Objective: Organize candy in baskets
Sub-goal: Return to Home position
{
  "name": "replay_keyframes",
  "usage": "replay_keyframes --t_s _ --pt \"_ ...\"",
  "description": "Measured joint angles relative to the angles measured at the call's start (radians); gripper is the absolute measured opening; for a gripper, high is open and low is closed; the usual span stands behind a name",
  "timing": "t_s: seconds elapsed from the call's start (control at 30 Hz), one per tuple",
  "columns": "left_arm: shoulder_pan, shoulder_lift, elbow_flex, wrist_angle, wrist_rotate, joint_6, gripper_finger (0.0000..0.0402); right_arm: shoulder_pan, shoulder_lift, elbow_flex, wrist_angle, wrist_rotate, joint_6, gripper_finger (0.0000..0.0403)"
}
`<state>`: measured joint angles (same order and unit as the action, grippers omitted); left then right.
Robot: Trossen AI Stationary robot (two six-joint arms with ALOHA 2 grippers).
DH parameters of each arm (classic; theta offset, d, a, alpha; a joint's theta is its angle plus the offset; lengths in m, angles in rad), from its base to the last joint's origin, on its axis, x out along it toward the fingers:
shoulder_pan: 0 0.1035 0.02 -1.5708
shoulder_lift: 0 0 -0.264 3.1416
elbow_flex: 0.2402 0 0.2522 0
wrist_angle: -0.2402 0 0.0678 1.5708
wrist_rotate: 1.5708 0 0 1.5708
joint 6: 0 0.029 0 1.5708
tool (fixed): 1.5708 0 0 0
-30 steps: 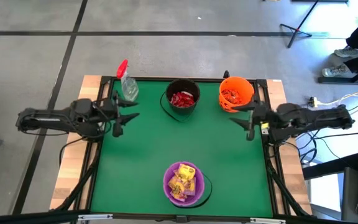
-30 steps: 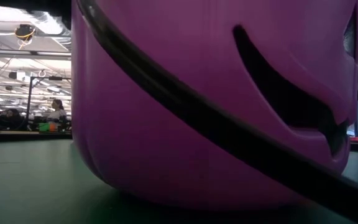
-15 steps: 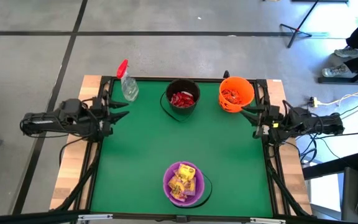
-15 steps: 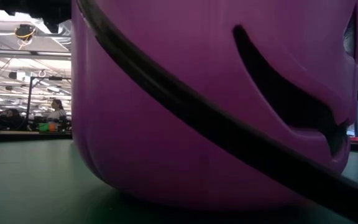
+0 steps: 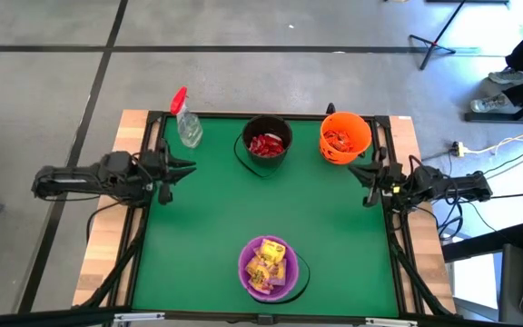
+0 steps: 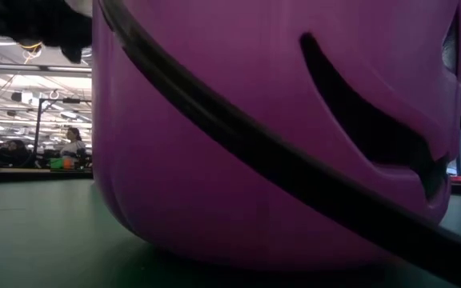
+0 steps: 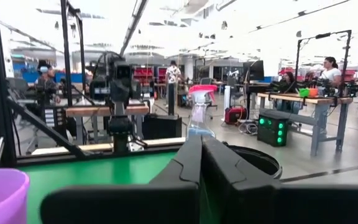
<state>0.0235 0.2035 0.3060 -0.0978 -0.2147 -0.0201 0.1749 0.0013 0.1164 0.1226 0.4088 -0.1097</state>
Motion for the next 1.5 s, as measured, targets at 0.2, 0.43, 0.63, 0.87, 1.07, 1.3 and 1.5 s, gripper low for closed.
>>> replay_keyframes --t_s 0.2,0.43,0.63,0.87,1.07,1.3,1.5 --pt "0.0 -0.034 -0.204 0.273 0.053 -0.02 0.0005 0.0 0.001 -0.009 -0.004 -0.022 0.002 0.0003" --pt "0.001 -0.08 -0.299 0.336 0.064 -0.03 0.0001 0.0 0.001 -0.024 -0.053 -0.025 0.024 0.0002" --pt "0.001 -0.08 -0.299 0.338 0.144 -0.011 0.0001 0.0 0.002 -0.109 0.037 -0.025 0.059 0.0001" --pt "0.0 -0.08 -0.299 0.337 0.218 -0.012 0.0 0.0 0.002 -0.109 0.027 -0.035 0.082 0.0001" --pt "0.0 -0.079 -0.299 0.304 0.193 -0.046 0.0001 0.0 0.002 -0.109 0.003 0.03 0.105 0.0005" --pt "0.001 -0.08 -0.299 0.309 0.167 -0.014 0.0001 0.001 0.003 -0.109 -0.001 0.026 0.105 0.0009" --pt "0.0 -0.08 -0.299 0.309 0.167 -0.013 0.0001 0.001 0.003 -0.109 -0.022 0.026 0.105 0.0009"
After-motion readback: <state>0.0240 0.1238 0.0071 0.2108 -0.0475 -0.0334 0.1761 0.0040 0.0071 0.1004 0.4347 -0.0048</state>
